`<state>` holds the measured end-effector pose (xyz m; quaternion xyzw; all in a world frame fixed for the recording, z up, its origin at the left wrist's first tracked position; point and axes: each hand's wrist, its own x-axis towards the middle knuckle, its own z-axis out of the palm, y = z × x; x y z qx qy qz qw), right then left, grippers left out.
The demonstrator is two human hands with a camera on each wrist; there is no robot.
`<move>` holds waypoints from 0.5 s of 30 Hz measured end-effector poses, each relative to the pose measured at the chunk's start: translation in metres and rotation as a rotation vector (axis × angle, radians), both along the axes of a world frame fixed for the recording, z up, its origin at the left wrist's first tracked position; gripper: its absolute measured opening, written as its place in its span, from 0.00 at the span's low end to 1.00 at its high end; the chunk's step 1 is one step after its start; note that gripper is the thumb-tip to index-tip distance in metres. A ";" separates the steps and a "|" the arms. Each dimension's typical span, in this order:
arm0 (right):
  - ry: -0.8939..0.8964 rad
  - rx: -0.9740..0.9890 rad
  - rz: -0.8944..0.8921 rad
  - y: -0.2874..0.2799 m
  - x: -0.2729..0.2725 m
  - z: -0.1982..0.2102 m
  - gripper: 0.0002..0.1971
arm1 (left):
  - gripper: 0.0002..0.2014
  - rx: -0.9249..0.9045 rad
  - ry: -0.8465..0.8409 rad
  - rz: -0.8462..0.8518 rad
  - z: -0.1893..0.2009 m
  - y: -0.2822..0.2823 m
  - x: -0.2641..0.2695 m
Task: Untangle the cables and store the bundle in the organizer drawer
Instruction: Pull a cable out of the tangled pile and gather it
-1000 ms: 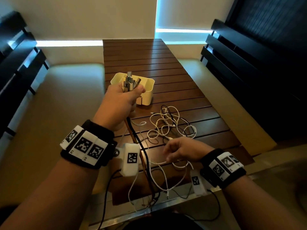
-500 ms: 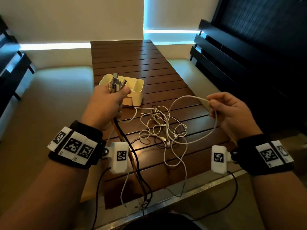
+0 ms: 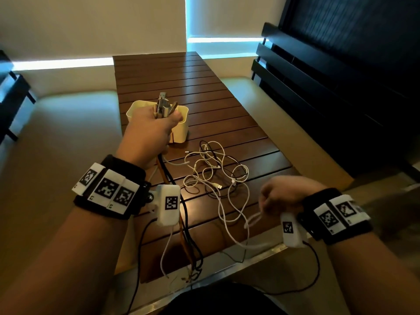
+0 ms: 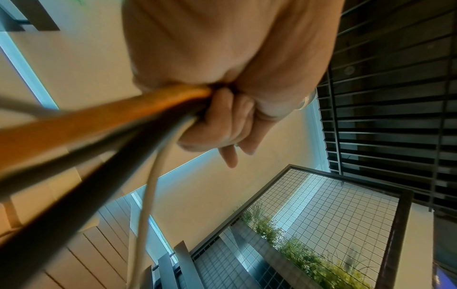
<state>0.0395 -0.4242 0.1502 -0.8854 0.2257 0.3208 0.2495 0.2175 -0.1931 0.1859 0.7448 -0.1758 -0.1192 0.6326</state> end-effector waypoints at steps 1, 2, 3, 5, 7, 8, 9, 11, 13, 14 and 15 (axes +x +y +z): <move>0.072 0.047 0.050 0.005 -0.002 -0.001 0.04 | 0.19 -0.006 0.004 -0.006 0.001 0.000 -0.001; 0.101 0.135 0.063 0.008 -0.004 0.000 0.04 | 0.18 -0.010 0.009 -0.008 0.002 0.000 -0.002; 0.106 0.261 0.048 0.010 -0.005 0.000 0.04 | 0.17 -0.009 0.014 -0.004 0.003 0.001 -0.004; 0.073 0.451 0.026 0.015 -0.004 0.003 0.05 | 0.14 -0.011 0.017 0.008 0.004 0.002 -0.006; -0.018 0.385 0.100 0.020 0.003 0.002 0.05 | 0.15 -0.019 0.014 0.007 0.004 0.001 -0.008; -0.085 0.318 0.134 0.023 0.007 -0.001 0.05 | 0.15 -0.017 0.010 -0.001 0.004 0.000 -0.009; -0.162 0.274 0.140 0.025 0.012 -0.005 0.06 | 0.14 -0.015 0.006 -0.011 0.004 -0.001 -0.011; -0.329 0.254 0.092 0.026 0.021 -0.015 0.07 | 0.12 -0.019 0.007 -0.029 0.003 -0.003 -0.014; -0.483 0.278 0.011 0.027 0.027 -0.024 0.07 | 0.11 -0.025 0.005 -0.036 0.001 -0.004 -0.016; -0.545 0.305 -0.033 0.029 0.028 -0.029 0.07 | 0.11 -0.028 0.005 -0.041 -0.001 -0.005 -0.018; -0.594 0.342 -0.077 0.033 0.029 -0.032 0.07 | 0.11 -0.044 0.016 -0.051 -0.002 -0.006 -0.020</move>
